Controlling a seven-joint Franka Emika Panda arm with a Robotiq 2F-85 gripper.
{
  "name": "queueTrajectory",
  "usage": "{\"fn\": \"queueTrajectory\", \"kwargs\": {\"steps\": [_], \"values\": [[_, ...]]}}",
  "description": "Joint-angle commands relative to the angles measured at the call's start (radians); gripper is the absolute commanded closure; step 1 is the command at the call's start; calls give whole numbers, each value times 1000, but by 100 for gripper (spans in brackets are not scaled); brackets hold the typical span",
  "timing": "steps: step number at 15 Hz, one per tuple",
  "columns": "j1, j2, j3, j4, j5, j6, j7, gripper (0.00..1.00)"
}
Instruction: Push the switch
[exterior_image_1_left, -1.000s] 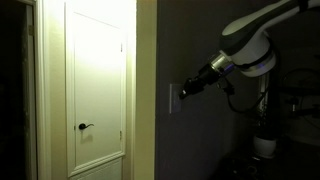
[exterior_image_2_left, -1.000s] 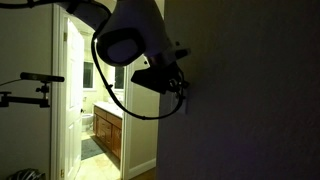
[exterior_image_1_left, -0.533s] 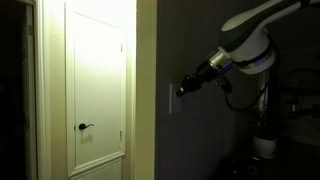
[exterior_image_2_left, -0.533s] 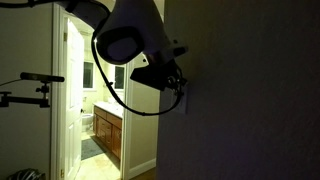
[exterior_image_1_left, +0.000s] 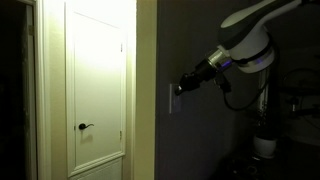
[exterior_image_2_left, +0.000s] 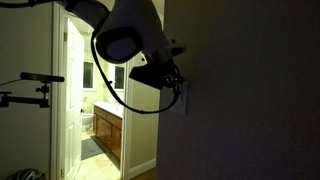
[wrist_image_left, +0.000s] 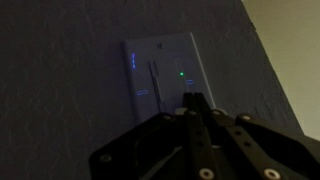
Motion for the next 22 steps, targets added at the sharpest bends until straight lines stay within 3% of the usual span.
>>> {"fn": "queueTrajectory", "kwargs": {"steps": [1, 6, 22], "values": [[-9, -27, -2, -31, -34, 14, 8, 94], [-27, -32, -9, -58, -92, 17, 22, 94], [-13, 25, 0, 23, -4, 21, -11, 94]]}}
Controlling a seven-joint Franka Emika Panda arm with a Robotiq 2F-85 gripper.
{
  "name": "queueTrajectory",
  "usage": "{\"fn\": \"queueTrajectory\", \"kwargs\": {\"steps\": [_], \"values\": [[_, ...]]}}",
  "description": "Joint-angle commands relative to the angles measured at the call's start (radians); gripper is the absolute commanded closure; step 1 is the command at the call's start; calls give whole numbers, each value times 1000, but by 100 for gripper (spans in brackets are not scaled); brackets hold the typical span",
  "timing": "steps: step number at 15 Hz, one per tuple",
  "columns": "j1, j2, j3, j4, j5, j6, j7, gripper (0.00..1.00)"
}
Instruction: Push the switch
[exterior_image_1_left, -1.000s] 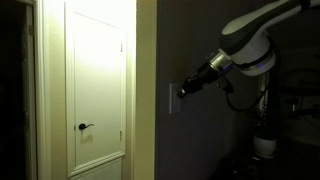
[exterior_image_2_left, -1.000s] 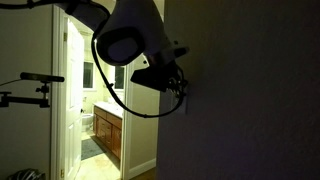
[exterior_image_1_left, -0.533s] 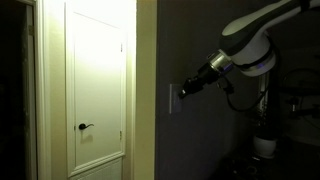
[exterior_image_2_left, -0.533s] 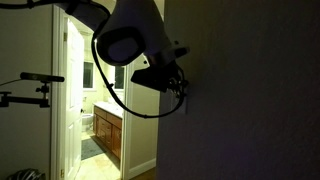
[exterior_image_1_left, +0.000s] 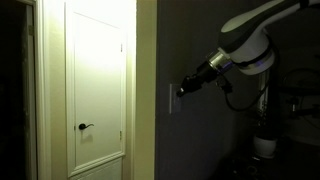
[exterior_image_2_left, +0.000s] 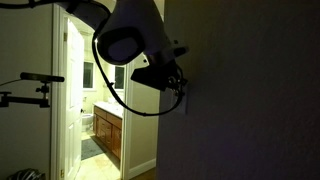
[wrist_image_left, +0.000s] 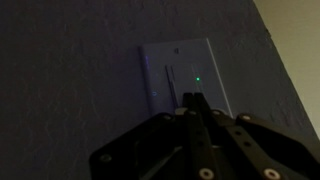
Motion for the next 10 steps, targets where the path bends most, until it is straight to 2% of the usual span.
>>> {"fn": "queueTrajectory", "kwargs": {"steps": [1, 10], "values": [[7, 26, 1, 34, 34, 22, -15, 94], [10, 67, 0, 67, 85, 32, -28, 94]]}}
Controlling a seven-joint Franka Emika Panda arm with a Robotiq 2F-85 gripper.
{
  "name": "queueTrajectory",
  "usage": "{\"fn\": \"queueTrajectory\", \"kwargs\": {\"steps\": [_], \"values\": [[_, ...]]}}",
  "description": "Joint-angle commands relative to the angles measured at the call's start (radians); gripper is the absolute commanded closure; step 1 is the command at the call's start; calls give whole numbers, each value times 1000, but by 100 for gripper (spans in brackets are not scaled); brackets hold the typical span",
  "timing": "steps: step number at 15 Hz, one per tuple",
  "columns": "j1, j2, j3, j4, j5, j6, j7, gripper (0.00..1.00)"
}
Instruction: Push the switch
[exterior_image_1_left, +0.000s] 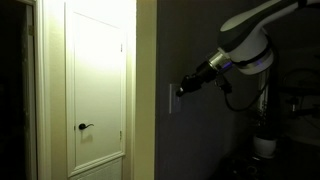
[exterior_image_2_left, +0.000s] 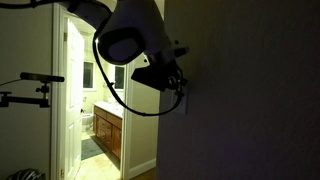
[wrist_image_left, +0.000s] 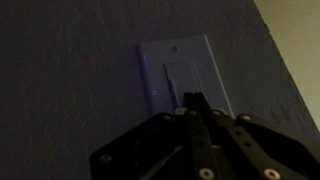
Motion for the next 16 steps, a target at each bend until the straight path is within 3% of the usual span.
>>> {"fn": "queueTrajectory", "kwargs": {"steps": [1, 13, 16], "values": [[9, 66, 1, 63, 61, 31, -22, 94], [-27, -31, -17, -99, -26, 5, 12, 94], [-43, -58, -19, -155, -93, -14, 41, 94]]}}
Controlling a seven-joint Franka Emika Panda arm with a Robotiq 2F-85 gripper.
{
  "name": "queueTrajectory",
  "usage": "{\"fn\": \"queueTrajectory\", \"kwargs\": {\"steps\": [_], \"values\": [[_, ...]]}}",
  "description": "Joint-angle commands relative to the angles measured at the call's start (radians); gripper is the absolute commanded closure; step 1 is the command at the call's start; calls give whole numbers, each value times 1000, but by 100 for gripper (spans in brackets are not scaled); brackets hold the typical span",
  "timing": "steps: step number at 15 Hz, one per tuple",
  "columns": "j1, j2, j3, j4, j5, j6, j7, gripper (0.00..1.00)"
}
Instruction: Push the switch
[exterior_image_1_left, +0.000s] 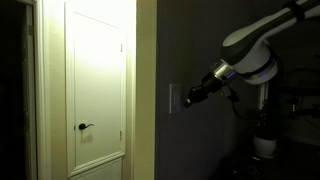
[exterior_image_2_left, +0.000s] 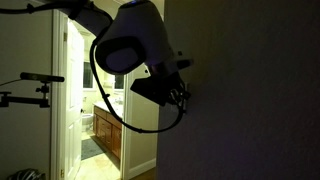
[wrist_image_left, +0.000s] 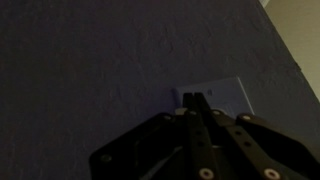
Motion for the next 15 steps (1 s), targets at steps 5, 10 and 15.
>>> {"fn": "queueTrajectory", "kwargs": {"steps": [5, 10, 15], "values": [[-53, -95, -1, -159, -247, -169, 142, 68], [-111, -132, 9, -148, -512, -457, 288, 36], [-129, -163, 22, -111, -700, -667, 374, 4]]}}
